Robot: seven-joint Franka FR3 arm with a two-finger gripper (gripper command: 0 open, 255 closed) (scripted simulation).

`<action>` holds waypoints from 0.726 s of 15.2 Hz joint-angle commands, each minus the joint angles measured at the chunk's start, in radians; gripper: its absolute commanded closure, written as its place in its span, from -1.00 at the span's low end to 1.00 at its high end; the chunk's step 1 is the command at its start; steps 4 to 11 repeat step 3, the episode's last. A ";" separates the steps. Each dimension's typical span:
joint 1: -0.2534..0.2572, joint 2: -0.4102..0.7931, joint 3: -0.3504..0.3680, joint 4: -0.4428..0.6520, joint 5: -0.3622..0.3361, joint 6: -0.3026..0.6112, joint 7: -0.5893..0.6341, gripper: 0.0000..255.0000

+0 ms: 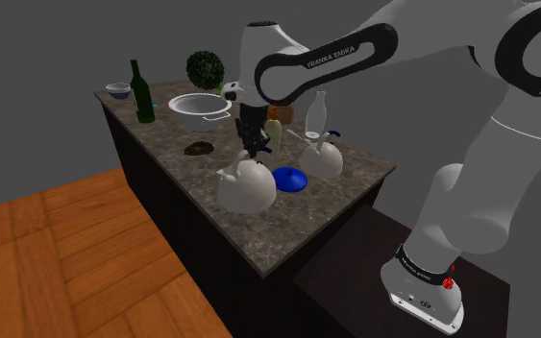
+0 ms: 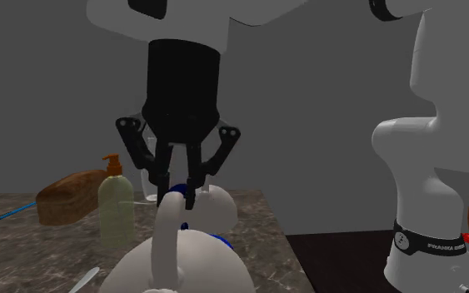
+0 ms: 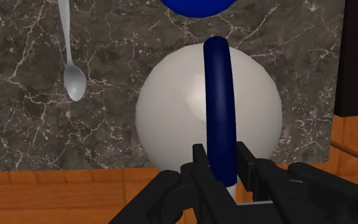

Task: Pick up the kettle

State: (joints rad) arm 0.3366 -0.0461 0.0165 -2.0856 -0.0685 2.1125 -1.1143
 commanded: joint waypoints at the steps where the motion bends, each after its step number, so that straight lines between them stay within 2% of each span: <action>1: 0.000 -0.007 0.000 0.020 0.001 -0.025 -0.002 1.00; 11: 0.000 -0.007 0.000 0.021 0.001 -0.027 -0.002 1.00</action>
